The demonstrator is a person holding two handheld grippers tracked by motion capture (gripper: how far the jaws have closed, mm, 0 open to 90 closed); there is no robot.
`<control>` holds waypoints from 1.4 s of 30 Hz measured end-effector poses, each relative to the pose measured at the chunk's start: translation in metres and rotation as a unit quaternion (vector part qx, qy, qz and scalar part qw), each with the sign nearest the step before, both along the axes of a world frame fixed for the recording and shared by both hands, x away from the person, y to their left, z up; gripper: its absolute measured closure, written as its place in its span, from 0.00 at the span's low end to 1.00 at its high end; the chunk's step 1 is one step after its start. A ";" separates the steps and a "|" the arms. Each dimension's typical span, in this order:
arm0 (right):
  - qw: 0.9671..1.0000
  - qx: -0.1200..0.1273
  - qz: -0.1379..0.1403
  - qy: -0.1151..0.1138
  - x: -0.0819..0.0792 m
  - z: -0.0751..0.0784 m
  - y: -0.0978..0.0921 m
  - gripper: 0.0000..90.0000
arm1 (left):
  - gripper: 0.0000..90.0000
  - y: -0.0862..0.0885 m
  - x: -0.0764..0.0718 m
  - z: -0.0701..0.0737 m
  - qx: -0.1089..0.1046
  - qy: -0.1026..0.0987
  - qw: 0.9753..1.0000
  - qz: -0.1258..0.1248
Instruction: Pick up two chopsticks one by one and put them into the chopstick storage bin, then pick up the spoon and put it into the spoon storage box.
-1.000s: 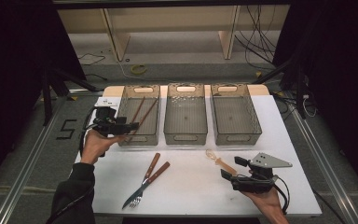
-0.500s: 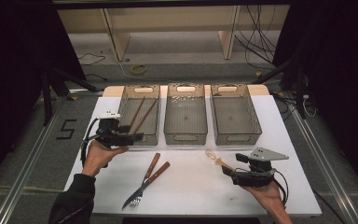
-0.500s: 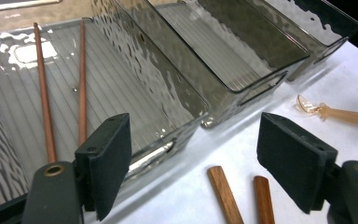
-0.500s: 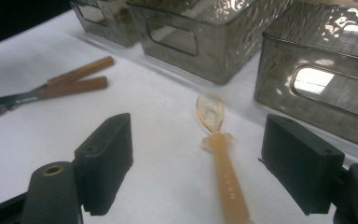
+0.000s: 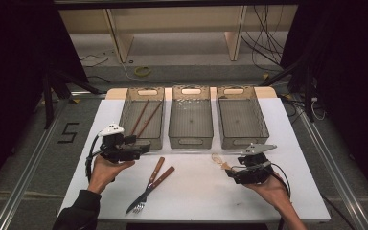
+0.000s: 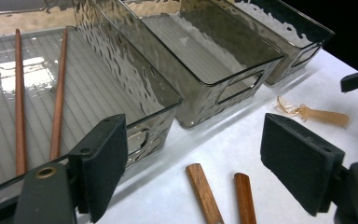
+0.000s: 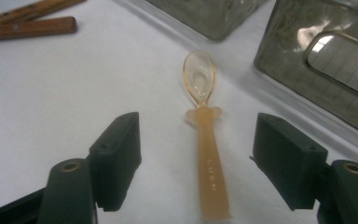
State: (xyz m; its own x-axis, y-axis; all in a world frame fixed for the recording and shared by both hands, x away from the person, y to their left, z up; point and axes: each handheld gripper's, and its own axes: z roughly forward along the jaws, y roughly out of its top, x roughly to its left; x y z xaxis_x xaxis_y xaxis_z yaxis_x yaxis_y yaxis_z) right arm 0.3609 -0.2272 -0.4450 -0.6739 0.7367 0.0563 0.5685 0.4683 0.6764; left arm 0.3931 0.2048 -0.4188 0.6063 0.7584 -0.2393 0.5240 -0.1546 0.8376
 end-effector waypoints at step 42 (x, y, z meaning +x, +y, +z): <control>0.988 -0.107 0.025 0.111 0.028 -0.015 0.007 0.69 | 0.23 -0.012 -0.039 -0.034 -0.006 -0.005 1.000 -0.008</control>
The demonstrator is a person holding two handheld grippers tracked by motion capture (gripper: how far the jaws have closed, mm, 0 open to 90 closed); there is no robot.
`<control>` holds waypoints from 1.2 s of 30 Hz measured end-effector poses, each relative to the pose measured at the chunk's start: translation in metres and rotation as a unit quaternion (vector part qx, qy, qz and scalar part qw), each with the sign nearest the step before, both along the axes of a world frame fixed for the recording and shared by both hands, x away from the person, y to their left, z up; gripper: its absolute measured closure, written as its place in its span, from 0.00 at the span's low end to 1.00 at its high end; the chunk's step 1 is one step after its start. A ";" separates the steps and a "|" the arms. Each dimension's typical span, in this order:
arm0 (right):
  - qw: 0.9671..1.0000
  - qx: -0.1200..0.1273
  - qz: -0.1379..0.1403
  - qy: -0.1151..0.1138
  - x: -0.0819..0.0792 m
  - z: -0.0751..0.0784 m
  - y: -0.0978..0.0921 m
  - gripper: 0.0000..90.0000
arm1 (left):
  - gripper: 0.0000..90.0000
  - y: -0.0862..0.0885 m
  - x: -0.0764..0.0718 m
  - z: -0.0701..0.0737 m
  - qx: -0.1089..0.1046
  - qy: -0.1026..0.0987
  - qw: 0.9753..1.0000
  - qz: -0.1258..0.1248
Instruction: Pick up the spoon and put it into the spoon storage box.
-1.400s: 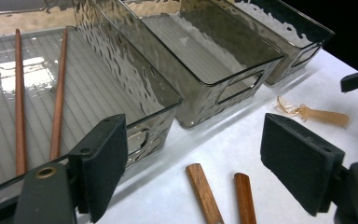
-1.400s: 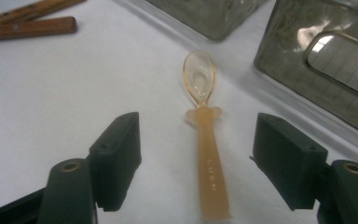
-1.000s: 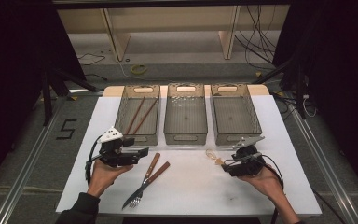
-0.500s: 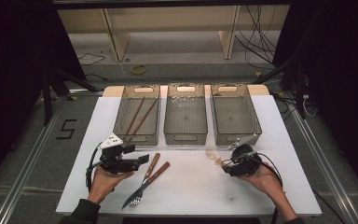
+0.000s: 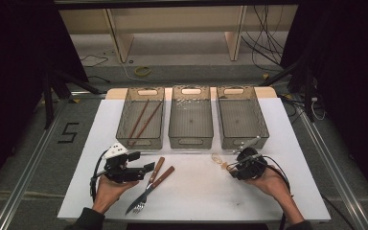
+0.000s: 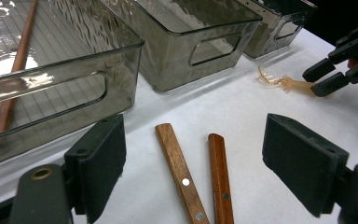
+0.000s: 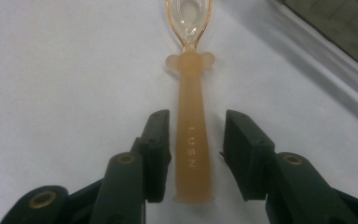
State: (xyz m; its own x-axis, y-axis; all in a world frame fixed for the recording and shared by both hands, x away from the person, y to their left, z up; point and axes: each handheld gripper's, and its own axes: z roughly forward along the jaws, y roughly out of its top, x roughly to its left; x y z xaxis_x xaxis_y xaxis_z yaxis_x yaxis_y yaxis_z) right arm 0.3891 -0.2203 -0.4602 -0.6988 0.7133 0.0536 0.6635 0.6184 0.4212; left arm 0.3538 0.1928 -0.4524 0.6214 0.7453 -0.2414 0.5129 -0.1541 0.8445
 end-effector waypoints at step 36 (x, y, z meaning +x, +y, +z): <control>0.998 0.031 0.034 -0.041 -0.010 0.033 0.012 0.84 | 0.24 -0.003 -0.003 -0.008 0.013 -0.006 1.000 -0.003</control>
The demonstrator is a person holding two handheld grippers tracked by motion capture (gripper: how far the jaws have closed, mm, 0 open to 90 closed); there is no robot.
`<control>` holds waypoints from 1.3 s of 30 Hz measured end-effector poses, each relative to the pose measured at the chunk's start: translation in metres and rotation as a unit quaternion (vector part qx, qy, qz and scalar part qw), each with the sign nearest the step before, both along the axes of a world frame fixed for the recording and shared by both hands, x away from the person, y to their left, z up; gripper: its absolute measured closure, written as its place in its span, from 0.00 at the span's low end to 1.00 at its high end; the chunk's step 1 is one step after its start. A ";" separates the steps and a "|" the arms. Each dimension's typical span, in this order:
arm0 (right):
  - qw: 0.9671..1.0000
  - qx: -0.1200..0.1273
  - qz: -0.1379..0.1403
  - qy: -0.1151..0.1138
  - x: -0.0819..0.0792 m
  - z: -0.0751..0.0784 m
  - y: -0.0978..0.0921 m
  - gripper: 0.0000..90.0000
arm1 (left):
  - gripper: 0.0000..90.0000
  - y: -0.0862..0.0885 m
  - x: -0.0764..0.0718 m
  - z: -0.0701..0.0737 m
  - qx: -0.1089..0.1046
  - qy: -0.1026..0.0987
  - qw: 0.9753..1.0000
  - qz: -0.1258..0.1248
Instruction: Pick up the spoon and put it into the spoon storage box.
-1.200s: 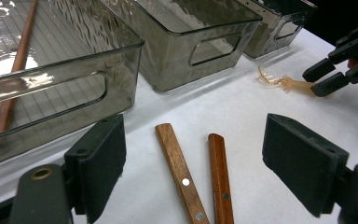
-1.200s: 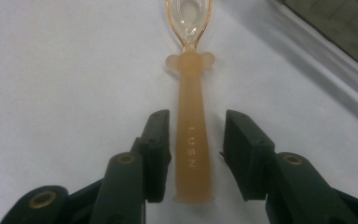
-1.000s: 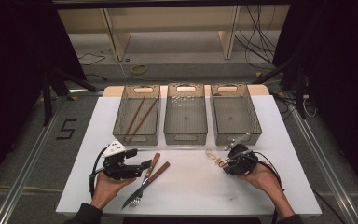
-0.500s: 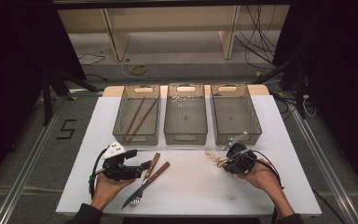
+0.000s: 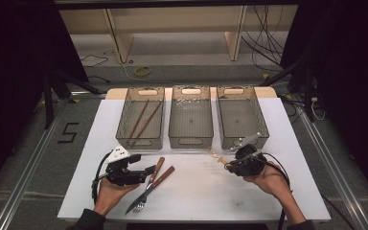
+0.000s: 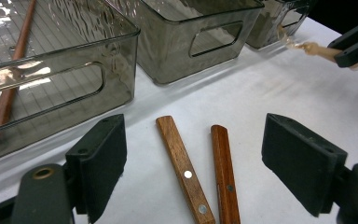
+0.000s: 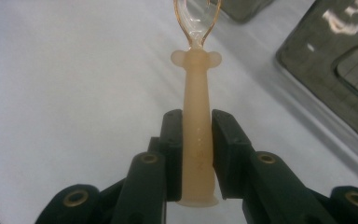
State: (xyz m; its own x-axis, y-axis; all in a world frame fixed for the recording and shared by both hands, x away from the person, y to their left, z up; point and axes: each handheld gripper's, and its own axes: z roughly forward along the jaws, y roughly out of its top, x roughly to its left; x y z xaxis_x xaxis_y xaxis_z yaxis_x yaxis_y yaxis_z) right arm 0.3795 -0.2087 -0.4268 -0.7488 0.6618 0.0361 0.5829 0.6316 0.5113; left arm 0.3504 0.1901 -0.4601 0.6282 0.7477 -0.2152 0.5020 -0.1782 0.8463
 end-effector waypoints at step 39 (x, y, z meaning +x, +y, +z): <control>0.994 0.054 -0.029 -0.090 0.074 0.056 0.045 0.84 | 0.23 -0.001 0.000 -0.002 0.009 0.005 1.000 -0.008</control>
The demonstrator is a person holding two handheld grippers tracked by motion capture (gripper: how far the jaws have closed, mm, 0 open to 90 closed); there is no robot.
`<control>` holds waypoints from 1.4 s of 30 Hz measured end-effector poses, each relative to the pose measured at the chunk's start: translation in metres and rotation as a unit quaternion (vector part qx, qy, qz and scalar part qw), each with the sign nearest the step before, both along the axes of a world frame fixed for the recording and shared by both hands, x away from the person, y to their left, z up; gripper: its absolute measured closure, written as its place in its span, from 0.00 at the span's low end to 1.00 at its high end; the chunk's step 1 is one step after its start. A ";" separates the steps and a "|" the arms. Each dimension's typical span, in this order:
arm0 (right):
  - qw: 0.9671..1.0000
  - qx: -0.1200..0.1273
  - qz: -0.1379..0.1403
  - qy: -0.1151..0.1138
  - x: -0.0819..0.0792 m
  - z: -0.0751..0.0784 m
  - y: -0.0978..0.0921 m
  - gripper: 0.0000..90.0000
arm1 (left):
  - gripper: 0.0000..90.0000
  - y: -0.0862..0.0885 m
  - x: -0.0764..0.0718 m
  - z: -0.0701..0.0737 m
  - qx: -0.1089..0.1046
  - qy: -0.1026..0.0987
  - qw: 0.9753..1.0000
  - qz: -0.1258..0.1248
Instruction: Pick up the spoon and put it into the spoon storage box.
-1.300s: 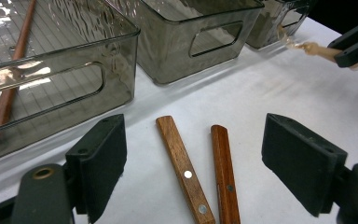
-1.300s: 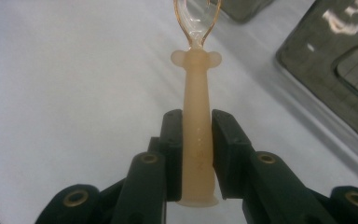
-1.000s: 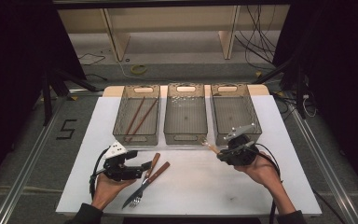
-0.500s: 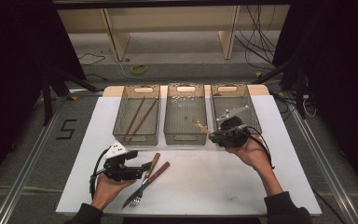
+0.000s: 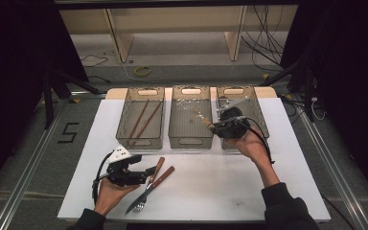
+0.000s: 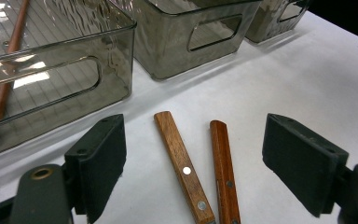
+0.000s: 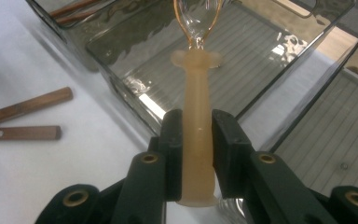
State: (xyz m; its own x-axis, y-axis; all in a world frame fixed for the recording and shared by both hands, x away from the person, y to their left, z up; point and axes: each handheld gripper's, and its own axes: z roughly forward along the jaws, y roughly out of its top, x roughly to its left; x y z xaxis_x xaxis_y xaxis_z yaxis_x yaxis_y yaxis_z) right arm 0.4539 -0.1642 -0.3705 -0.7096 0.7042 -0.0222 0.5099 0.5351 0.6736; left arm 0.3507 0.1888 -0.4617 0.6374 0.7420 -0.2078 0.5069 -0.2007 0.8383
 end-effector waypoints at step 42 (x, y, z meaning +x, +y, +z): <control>0.999 -0.014 -0.037 0.015 0.052 -0.017 0.031 0.84 | 0.23 0.000 0.000 0.000 0.002 0.001 1.000 -0.004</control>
State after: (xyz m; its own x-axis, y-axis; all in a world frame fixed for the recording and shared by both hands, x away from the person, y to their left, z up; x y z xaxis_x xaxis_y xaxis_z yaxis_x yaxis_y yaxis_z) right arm 0.5056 -0.1331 -0.3873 -0.6557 0.7547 -0.0219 0.5689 0.5129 0.6428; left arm 0.3508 0.1888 -0.4621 0.6424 0.7382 -0.2056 0.5073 -0.2086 0.8362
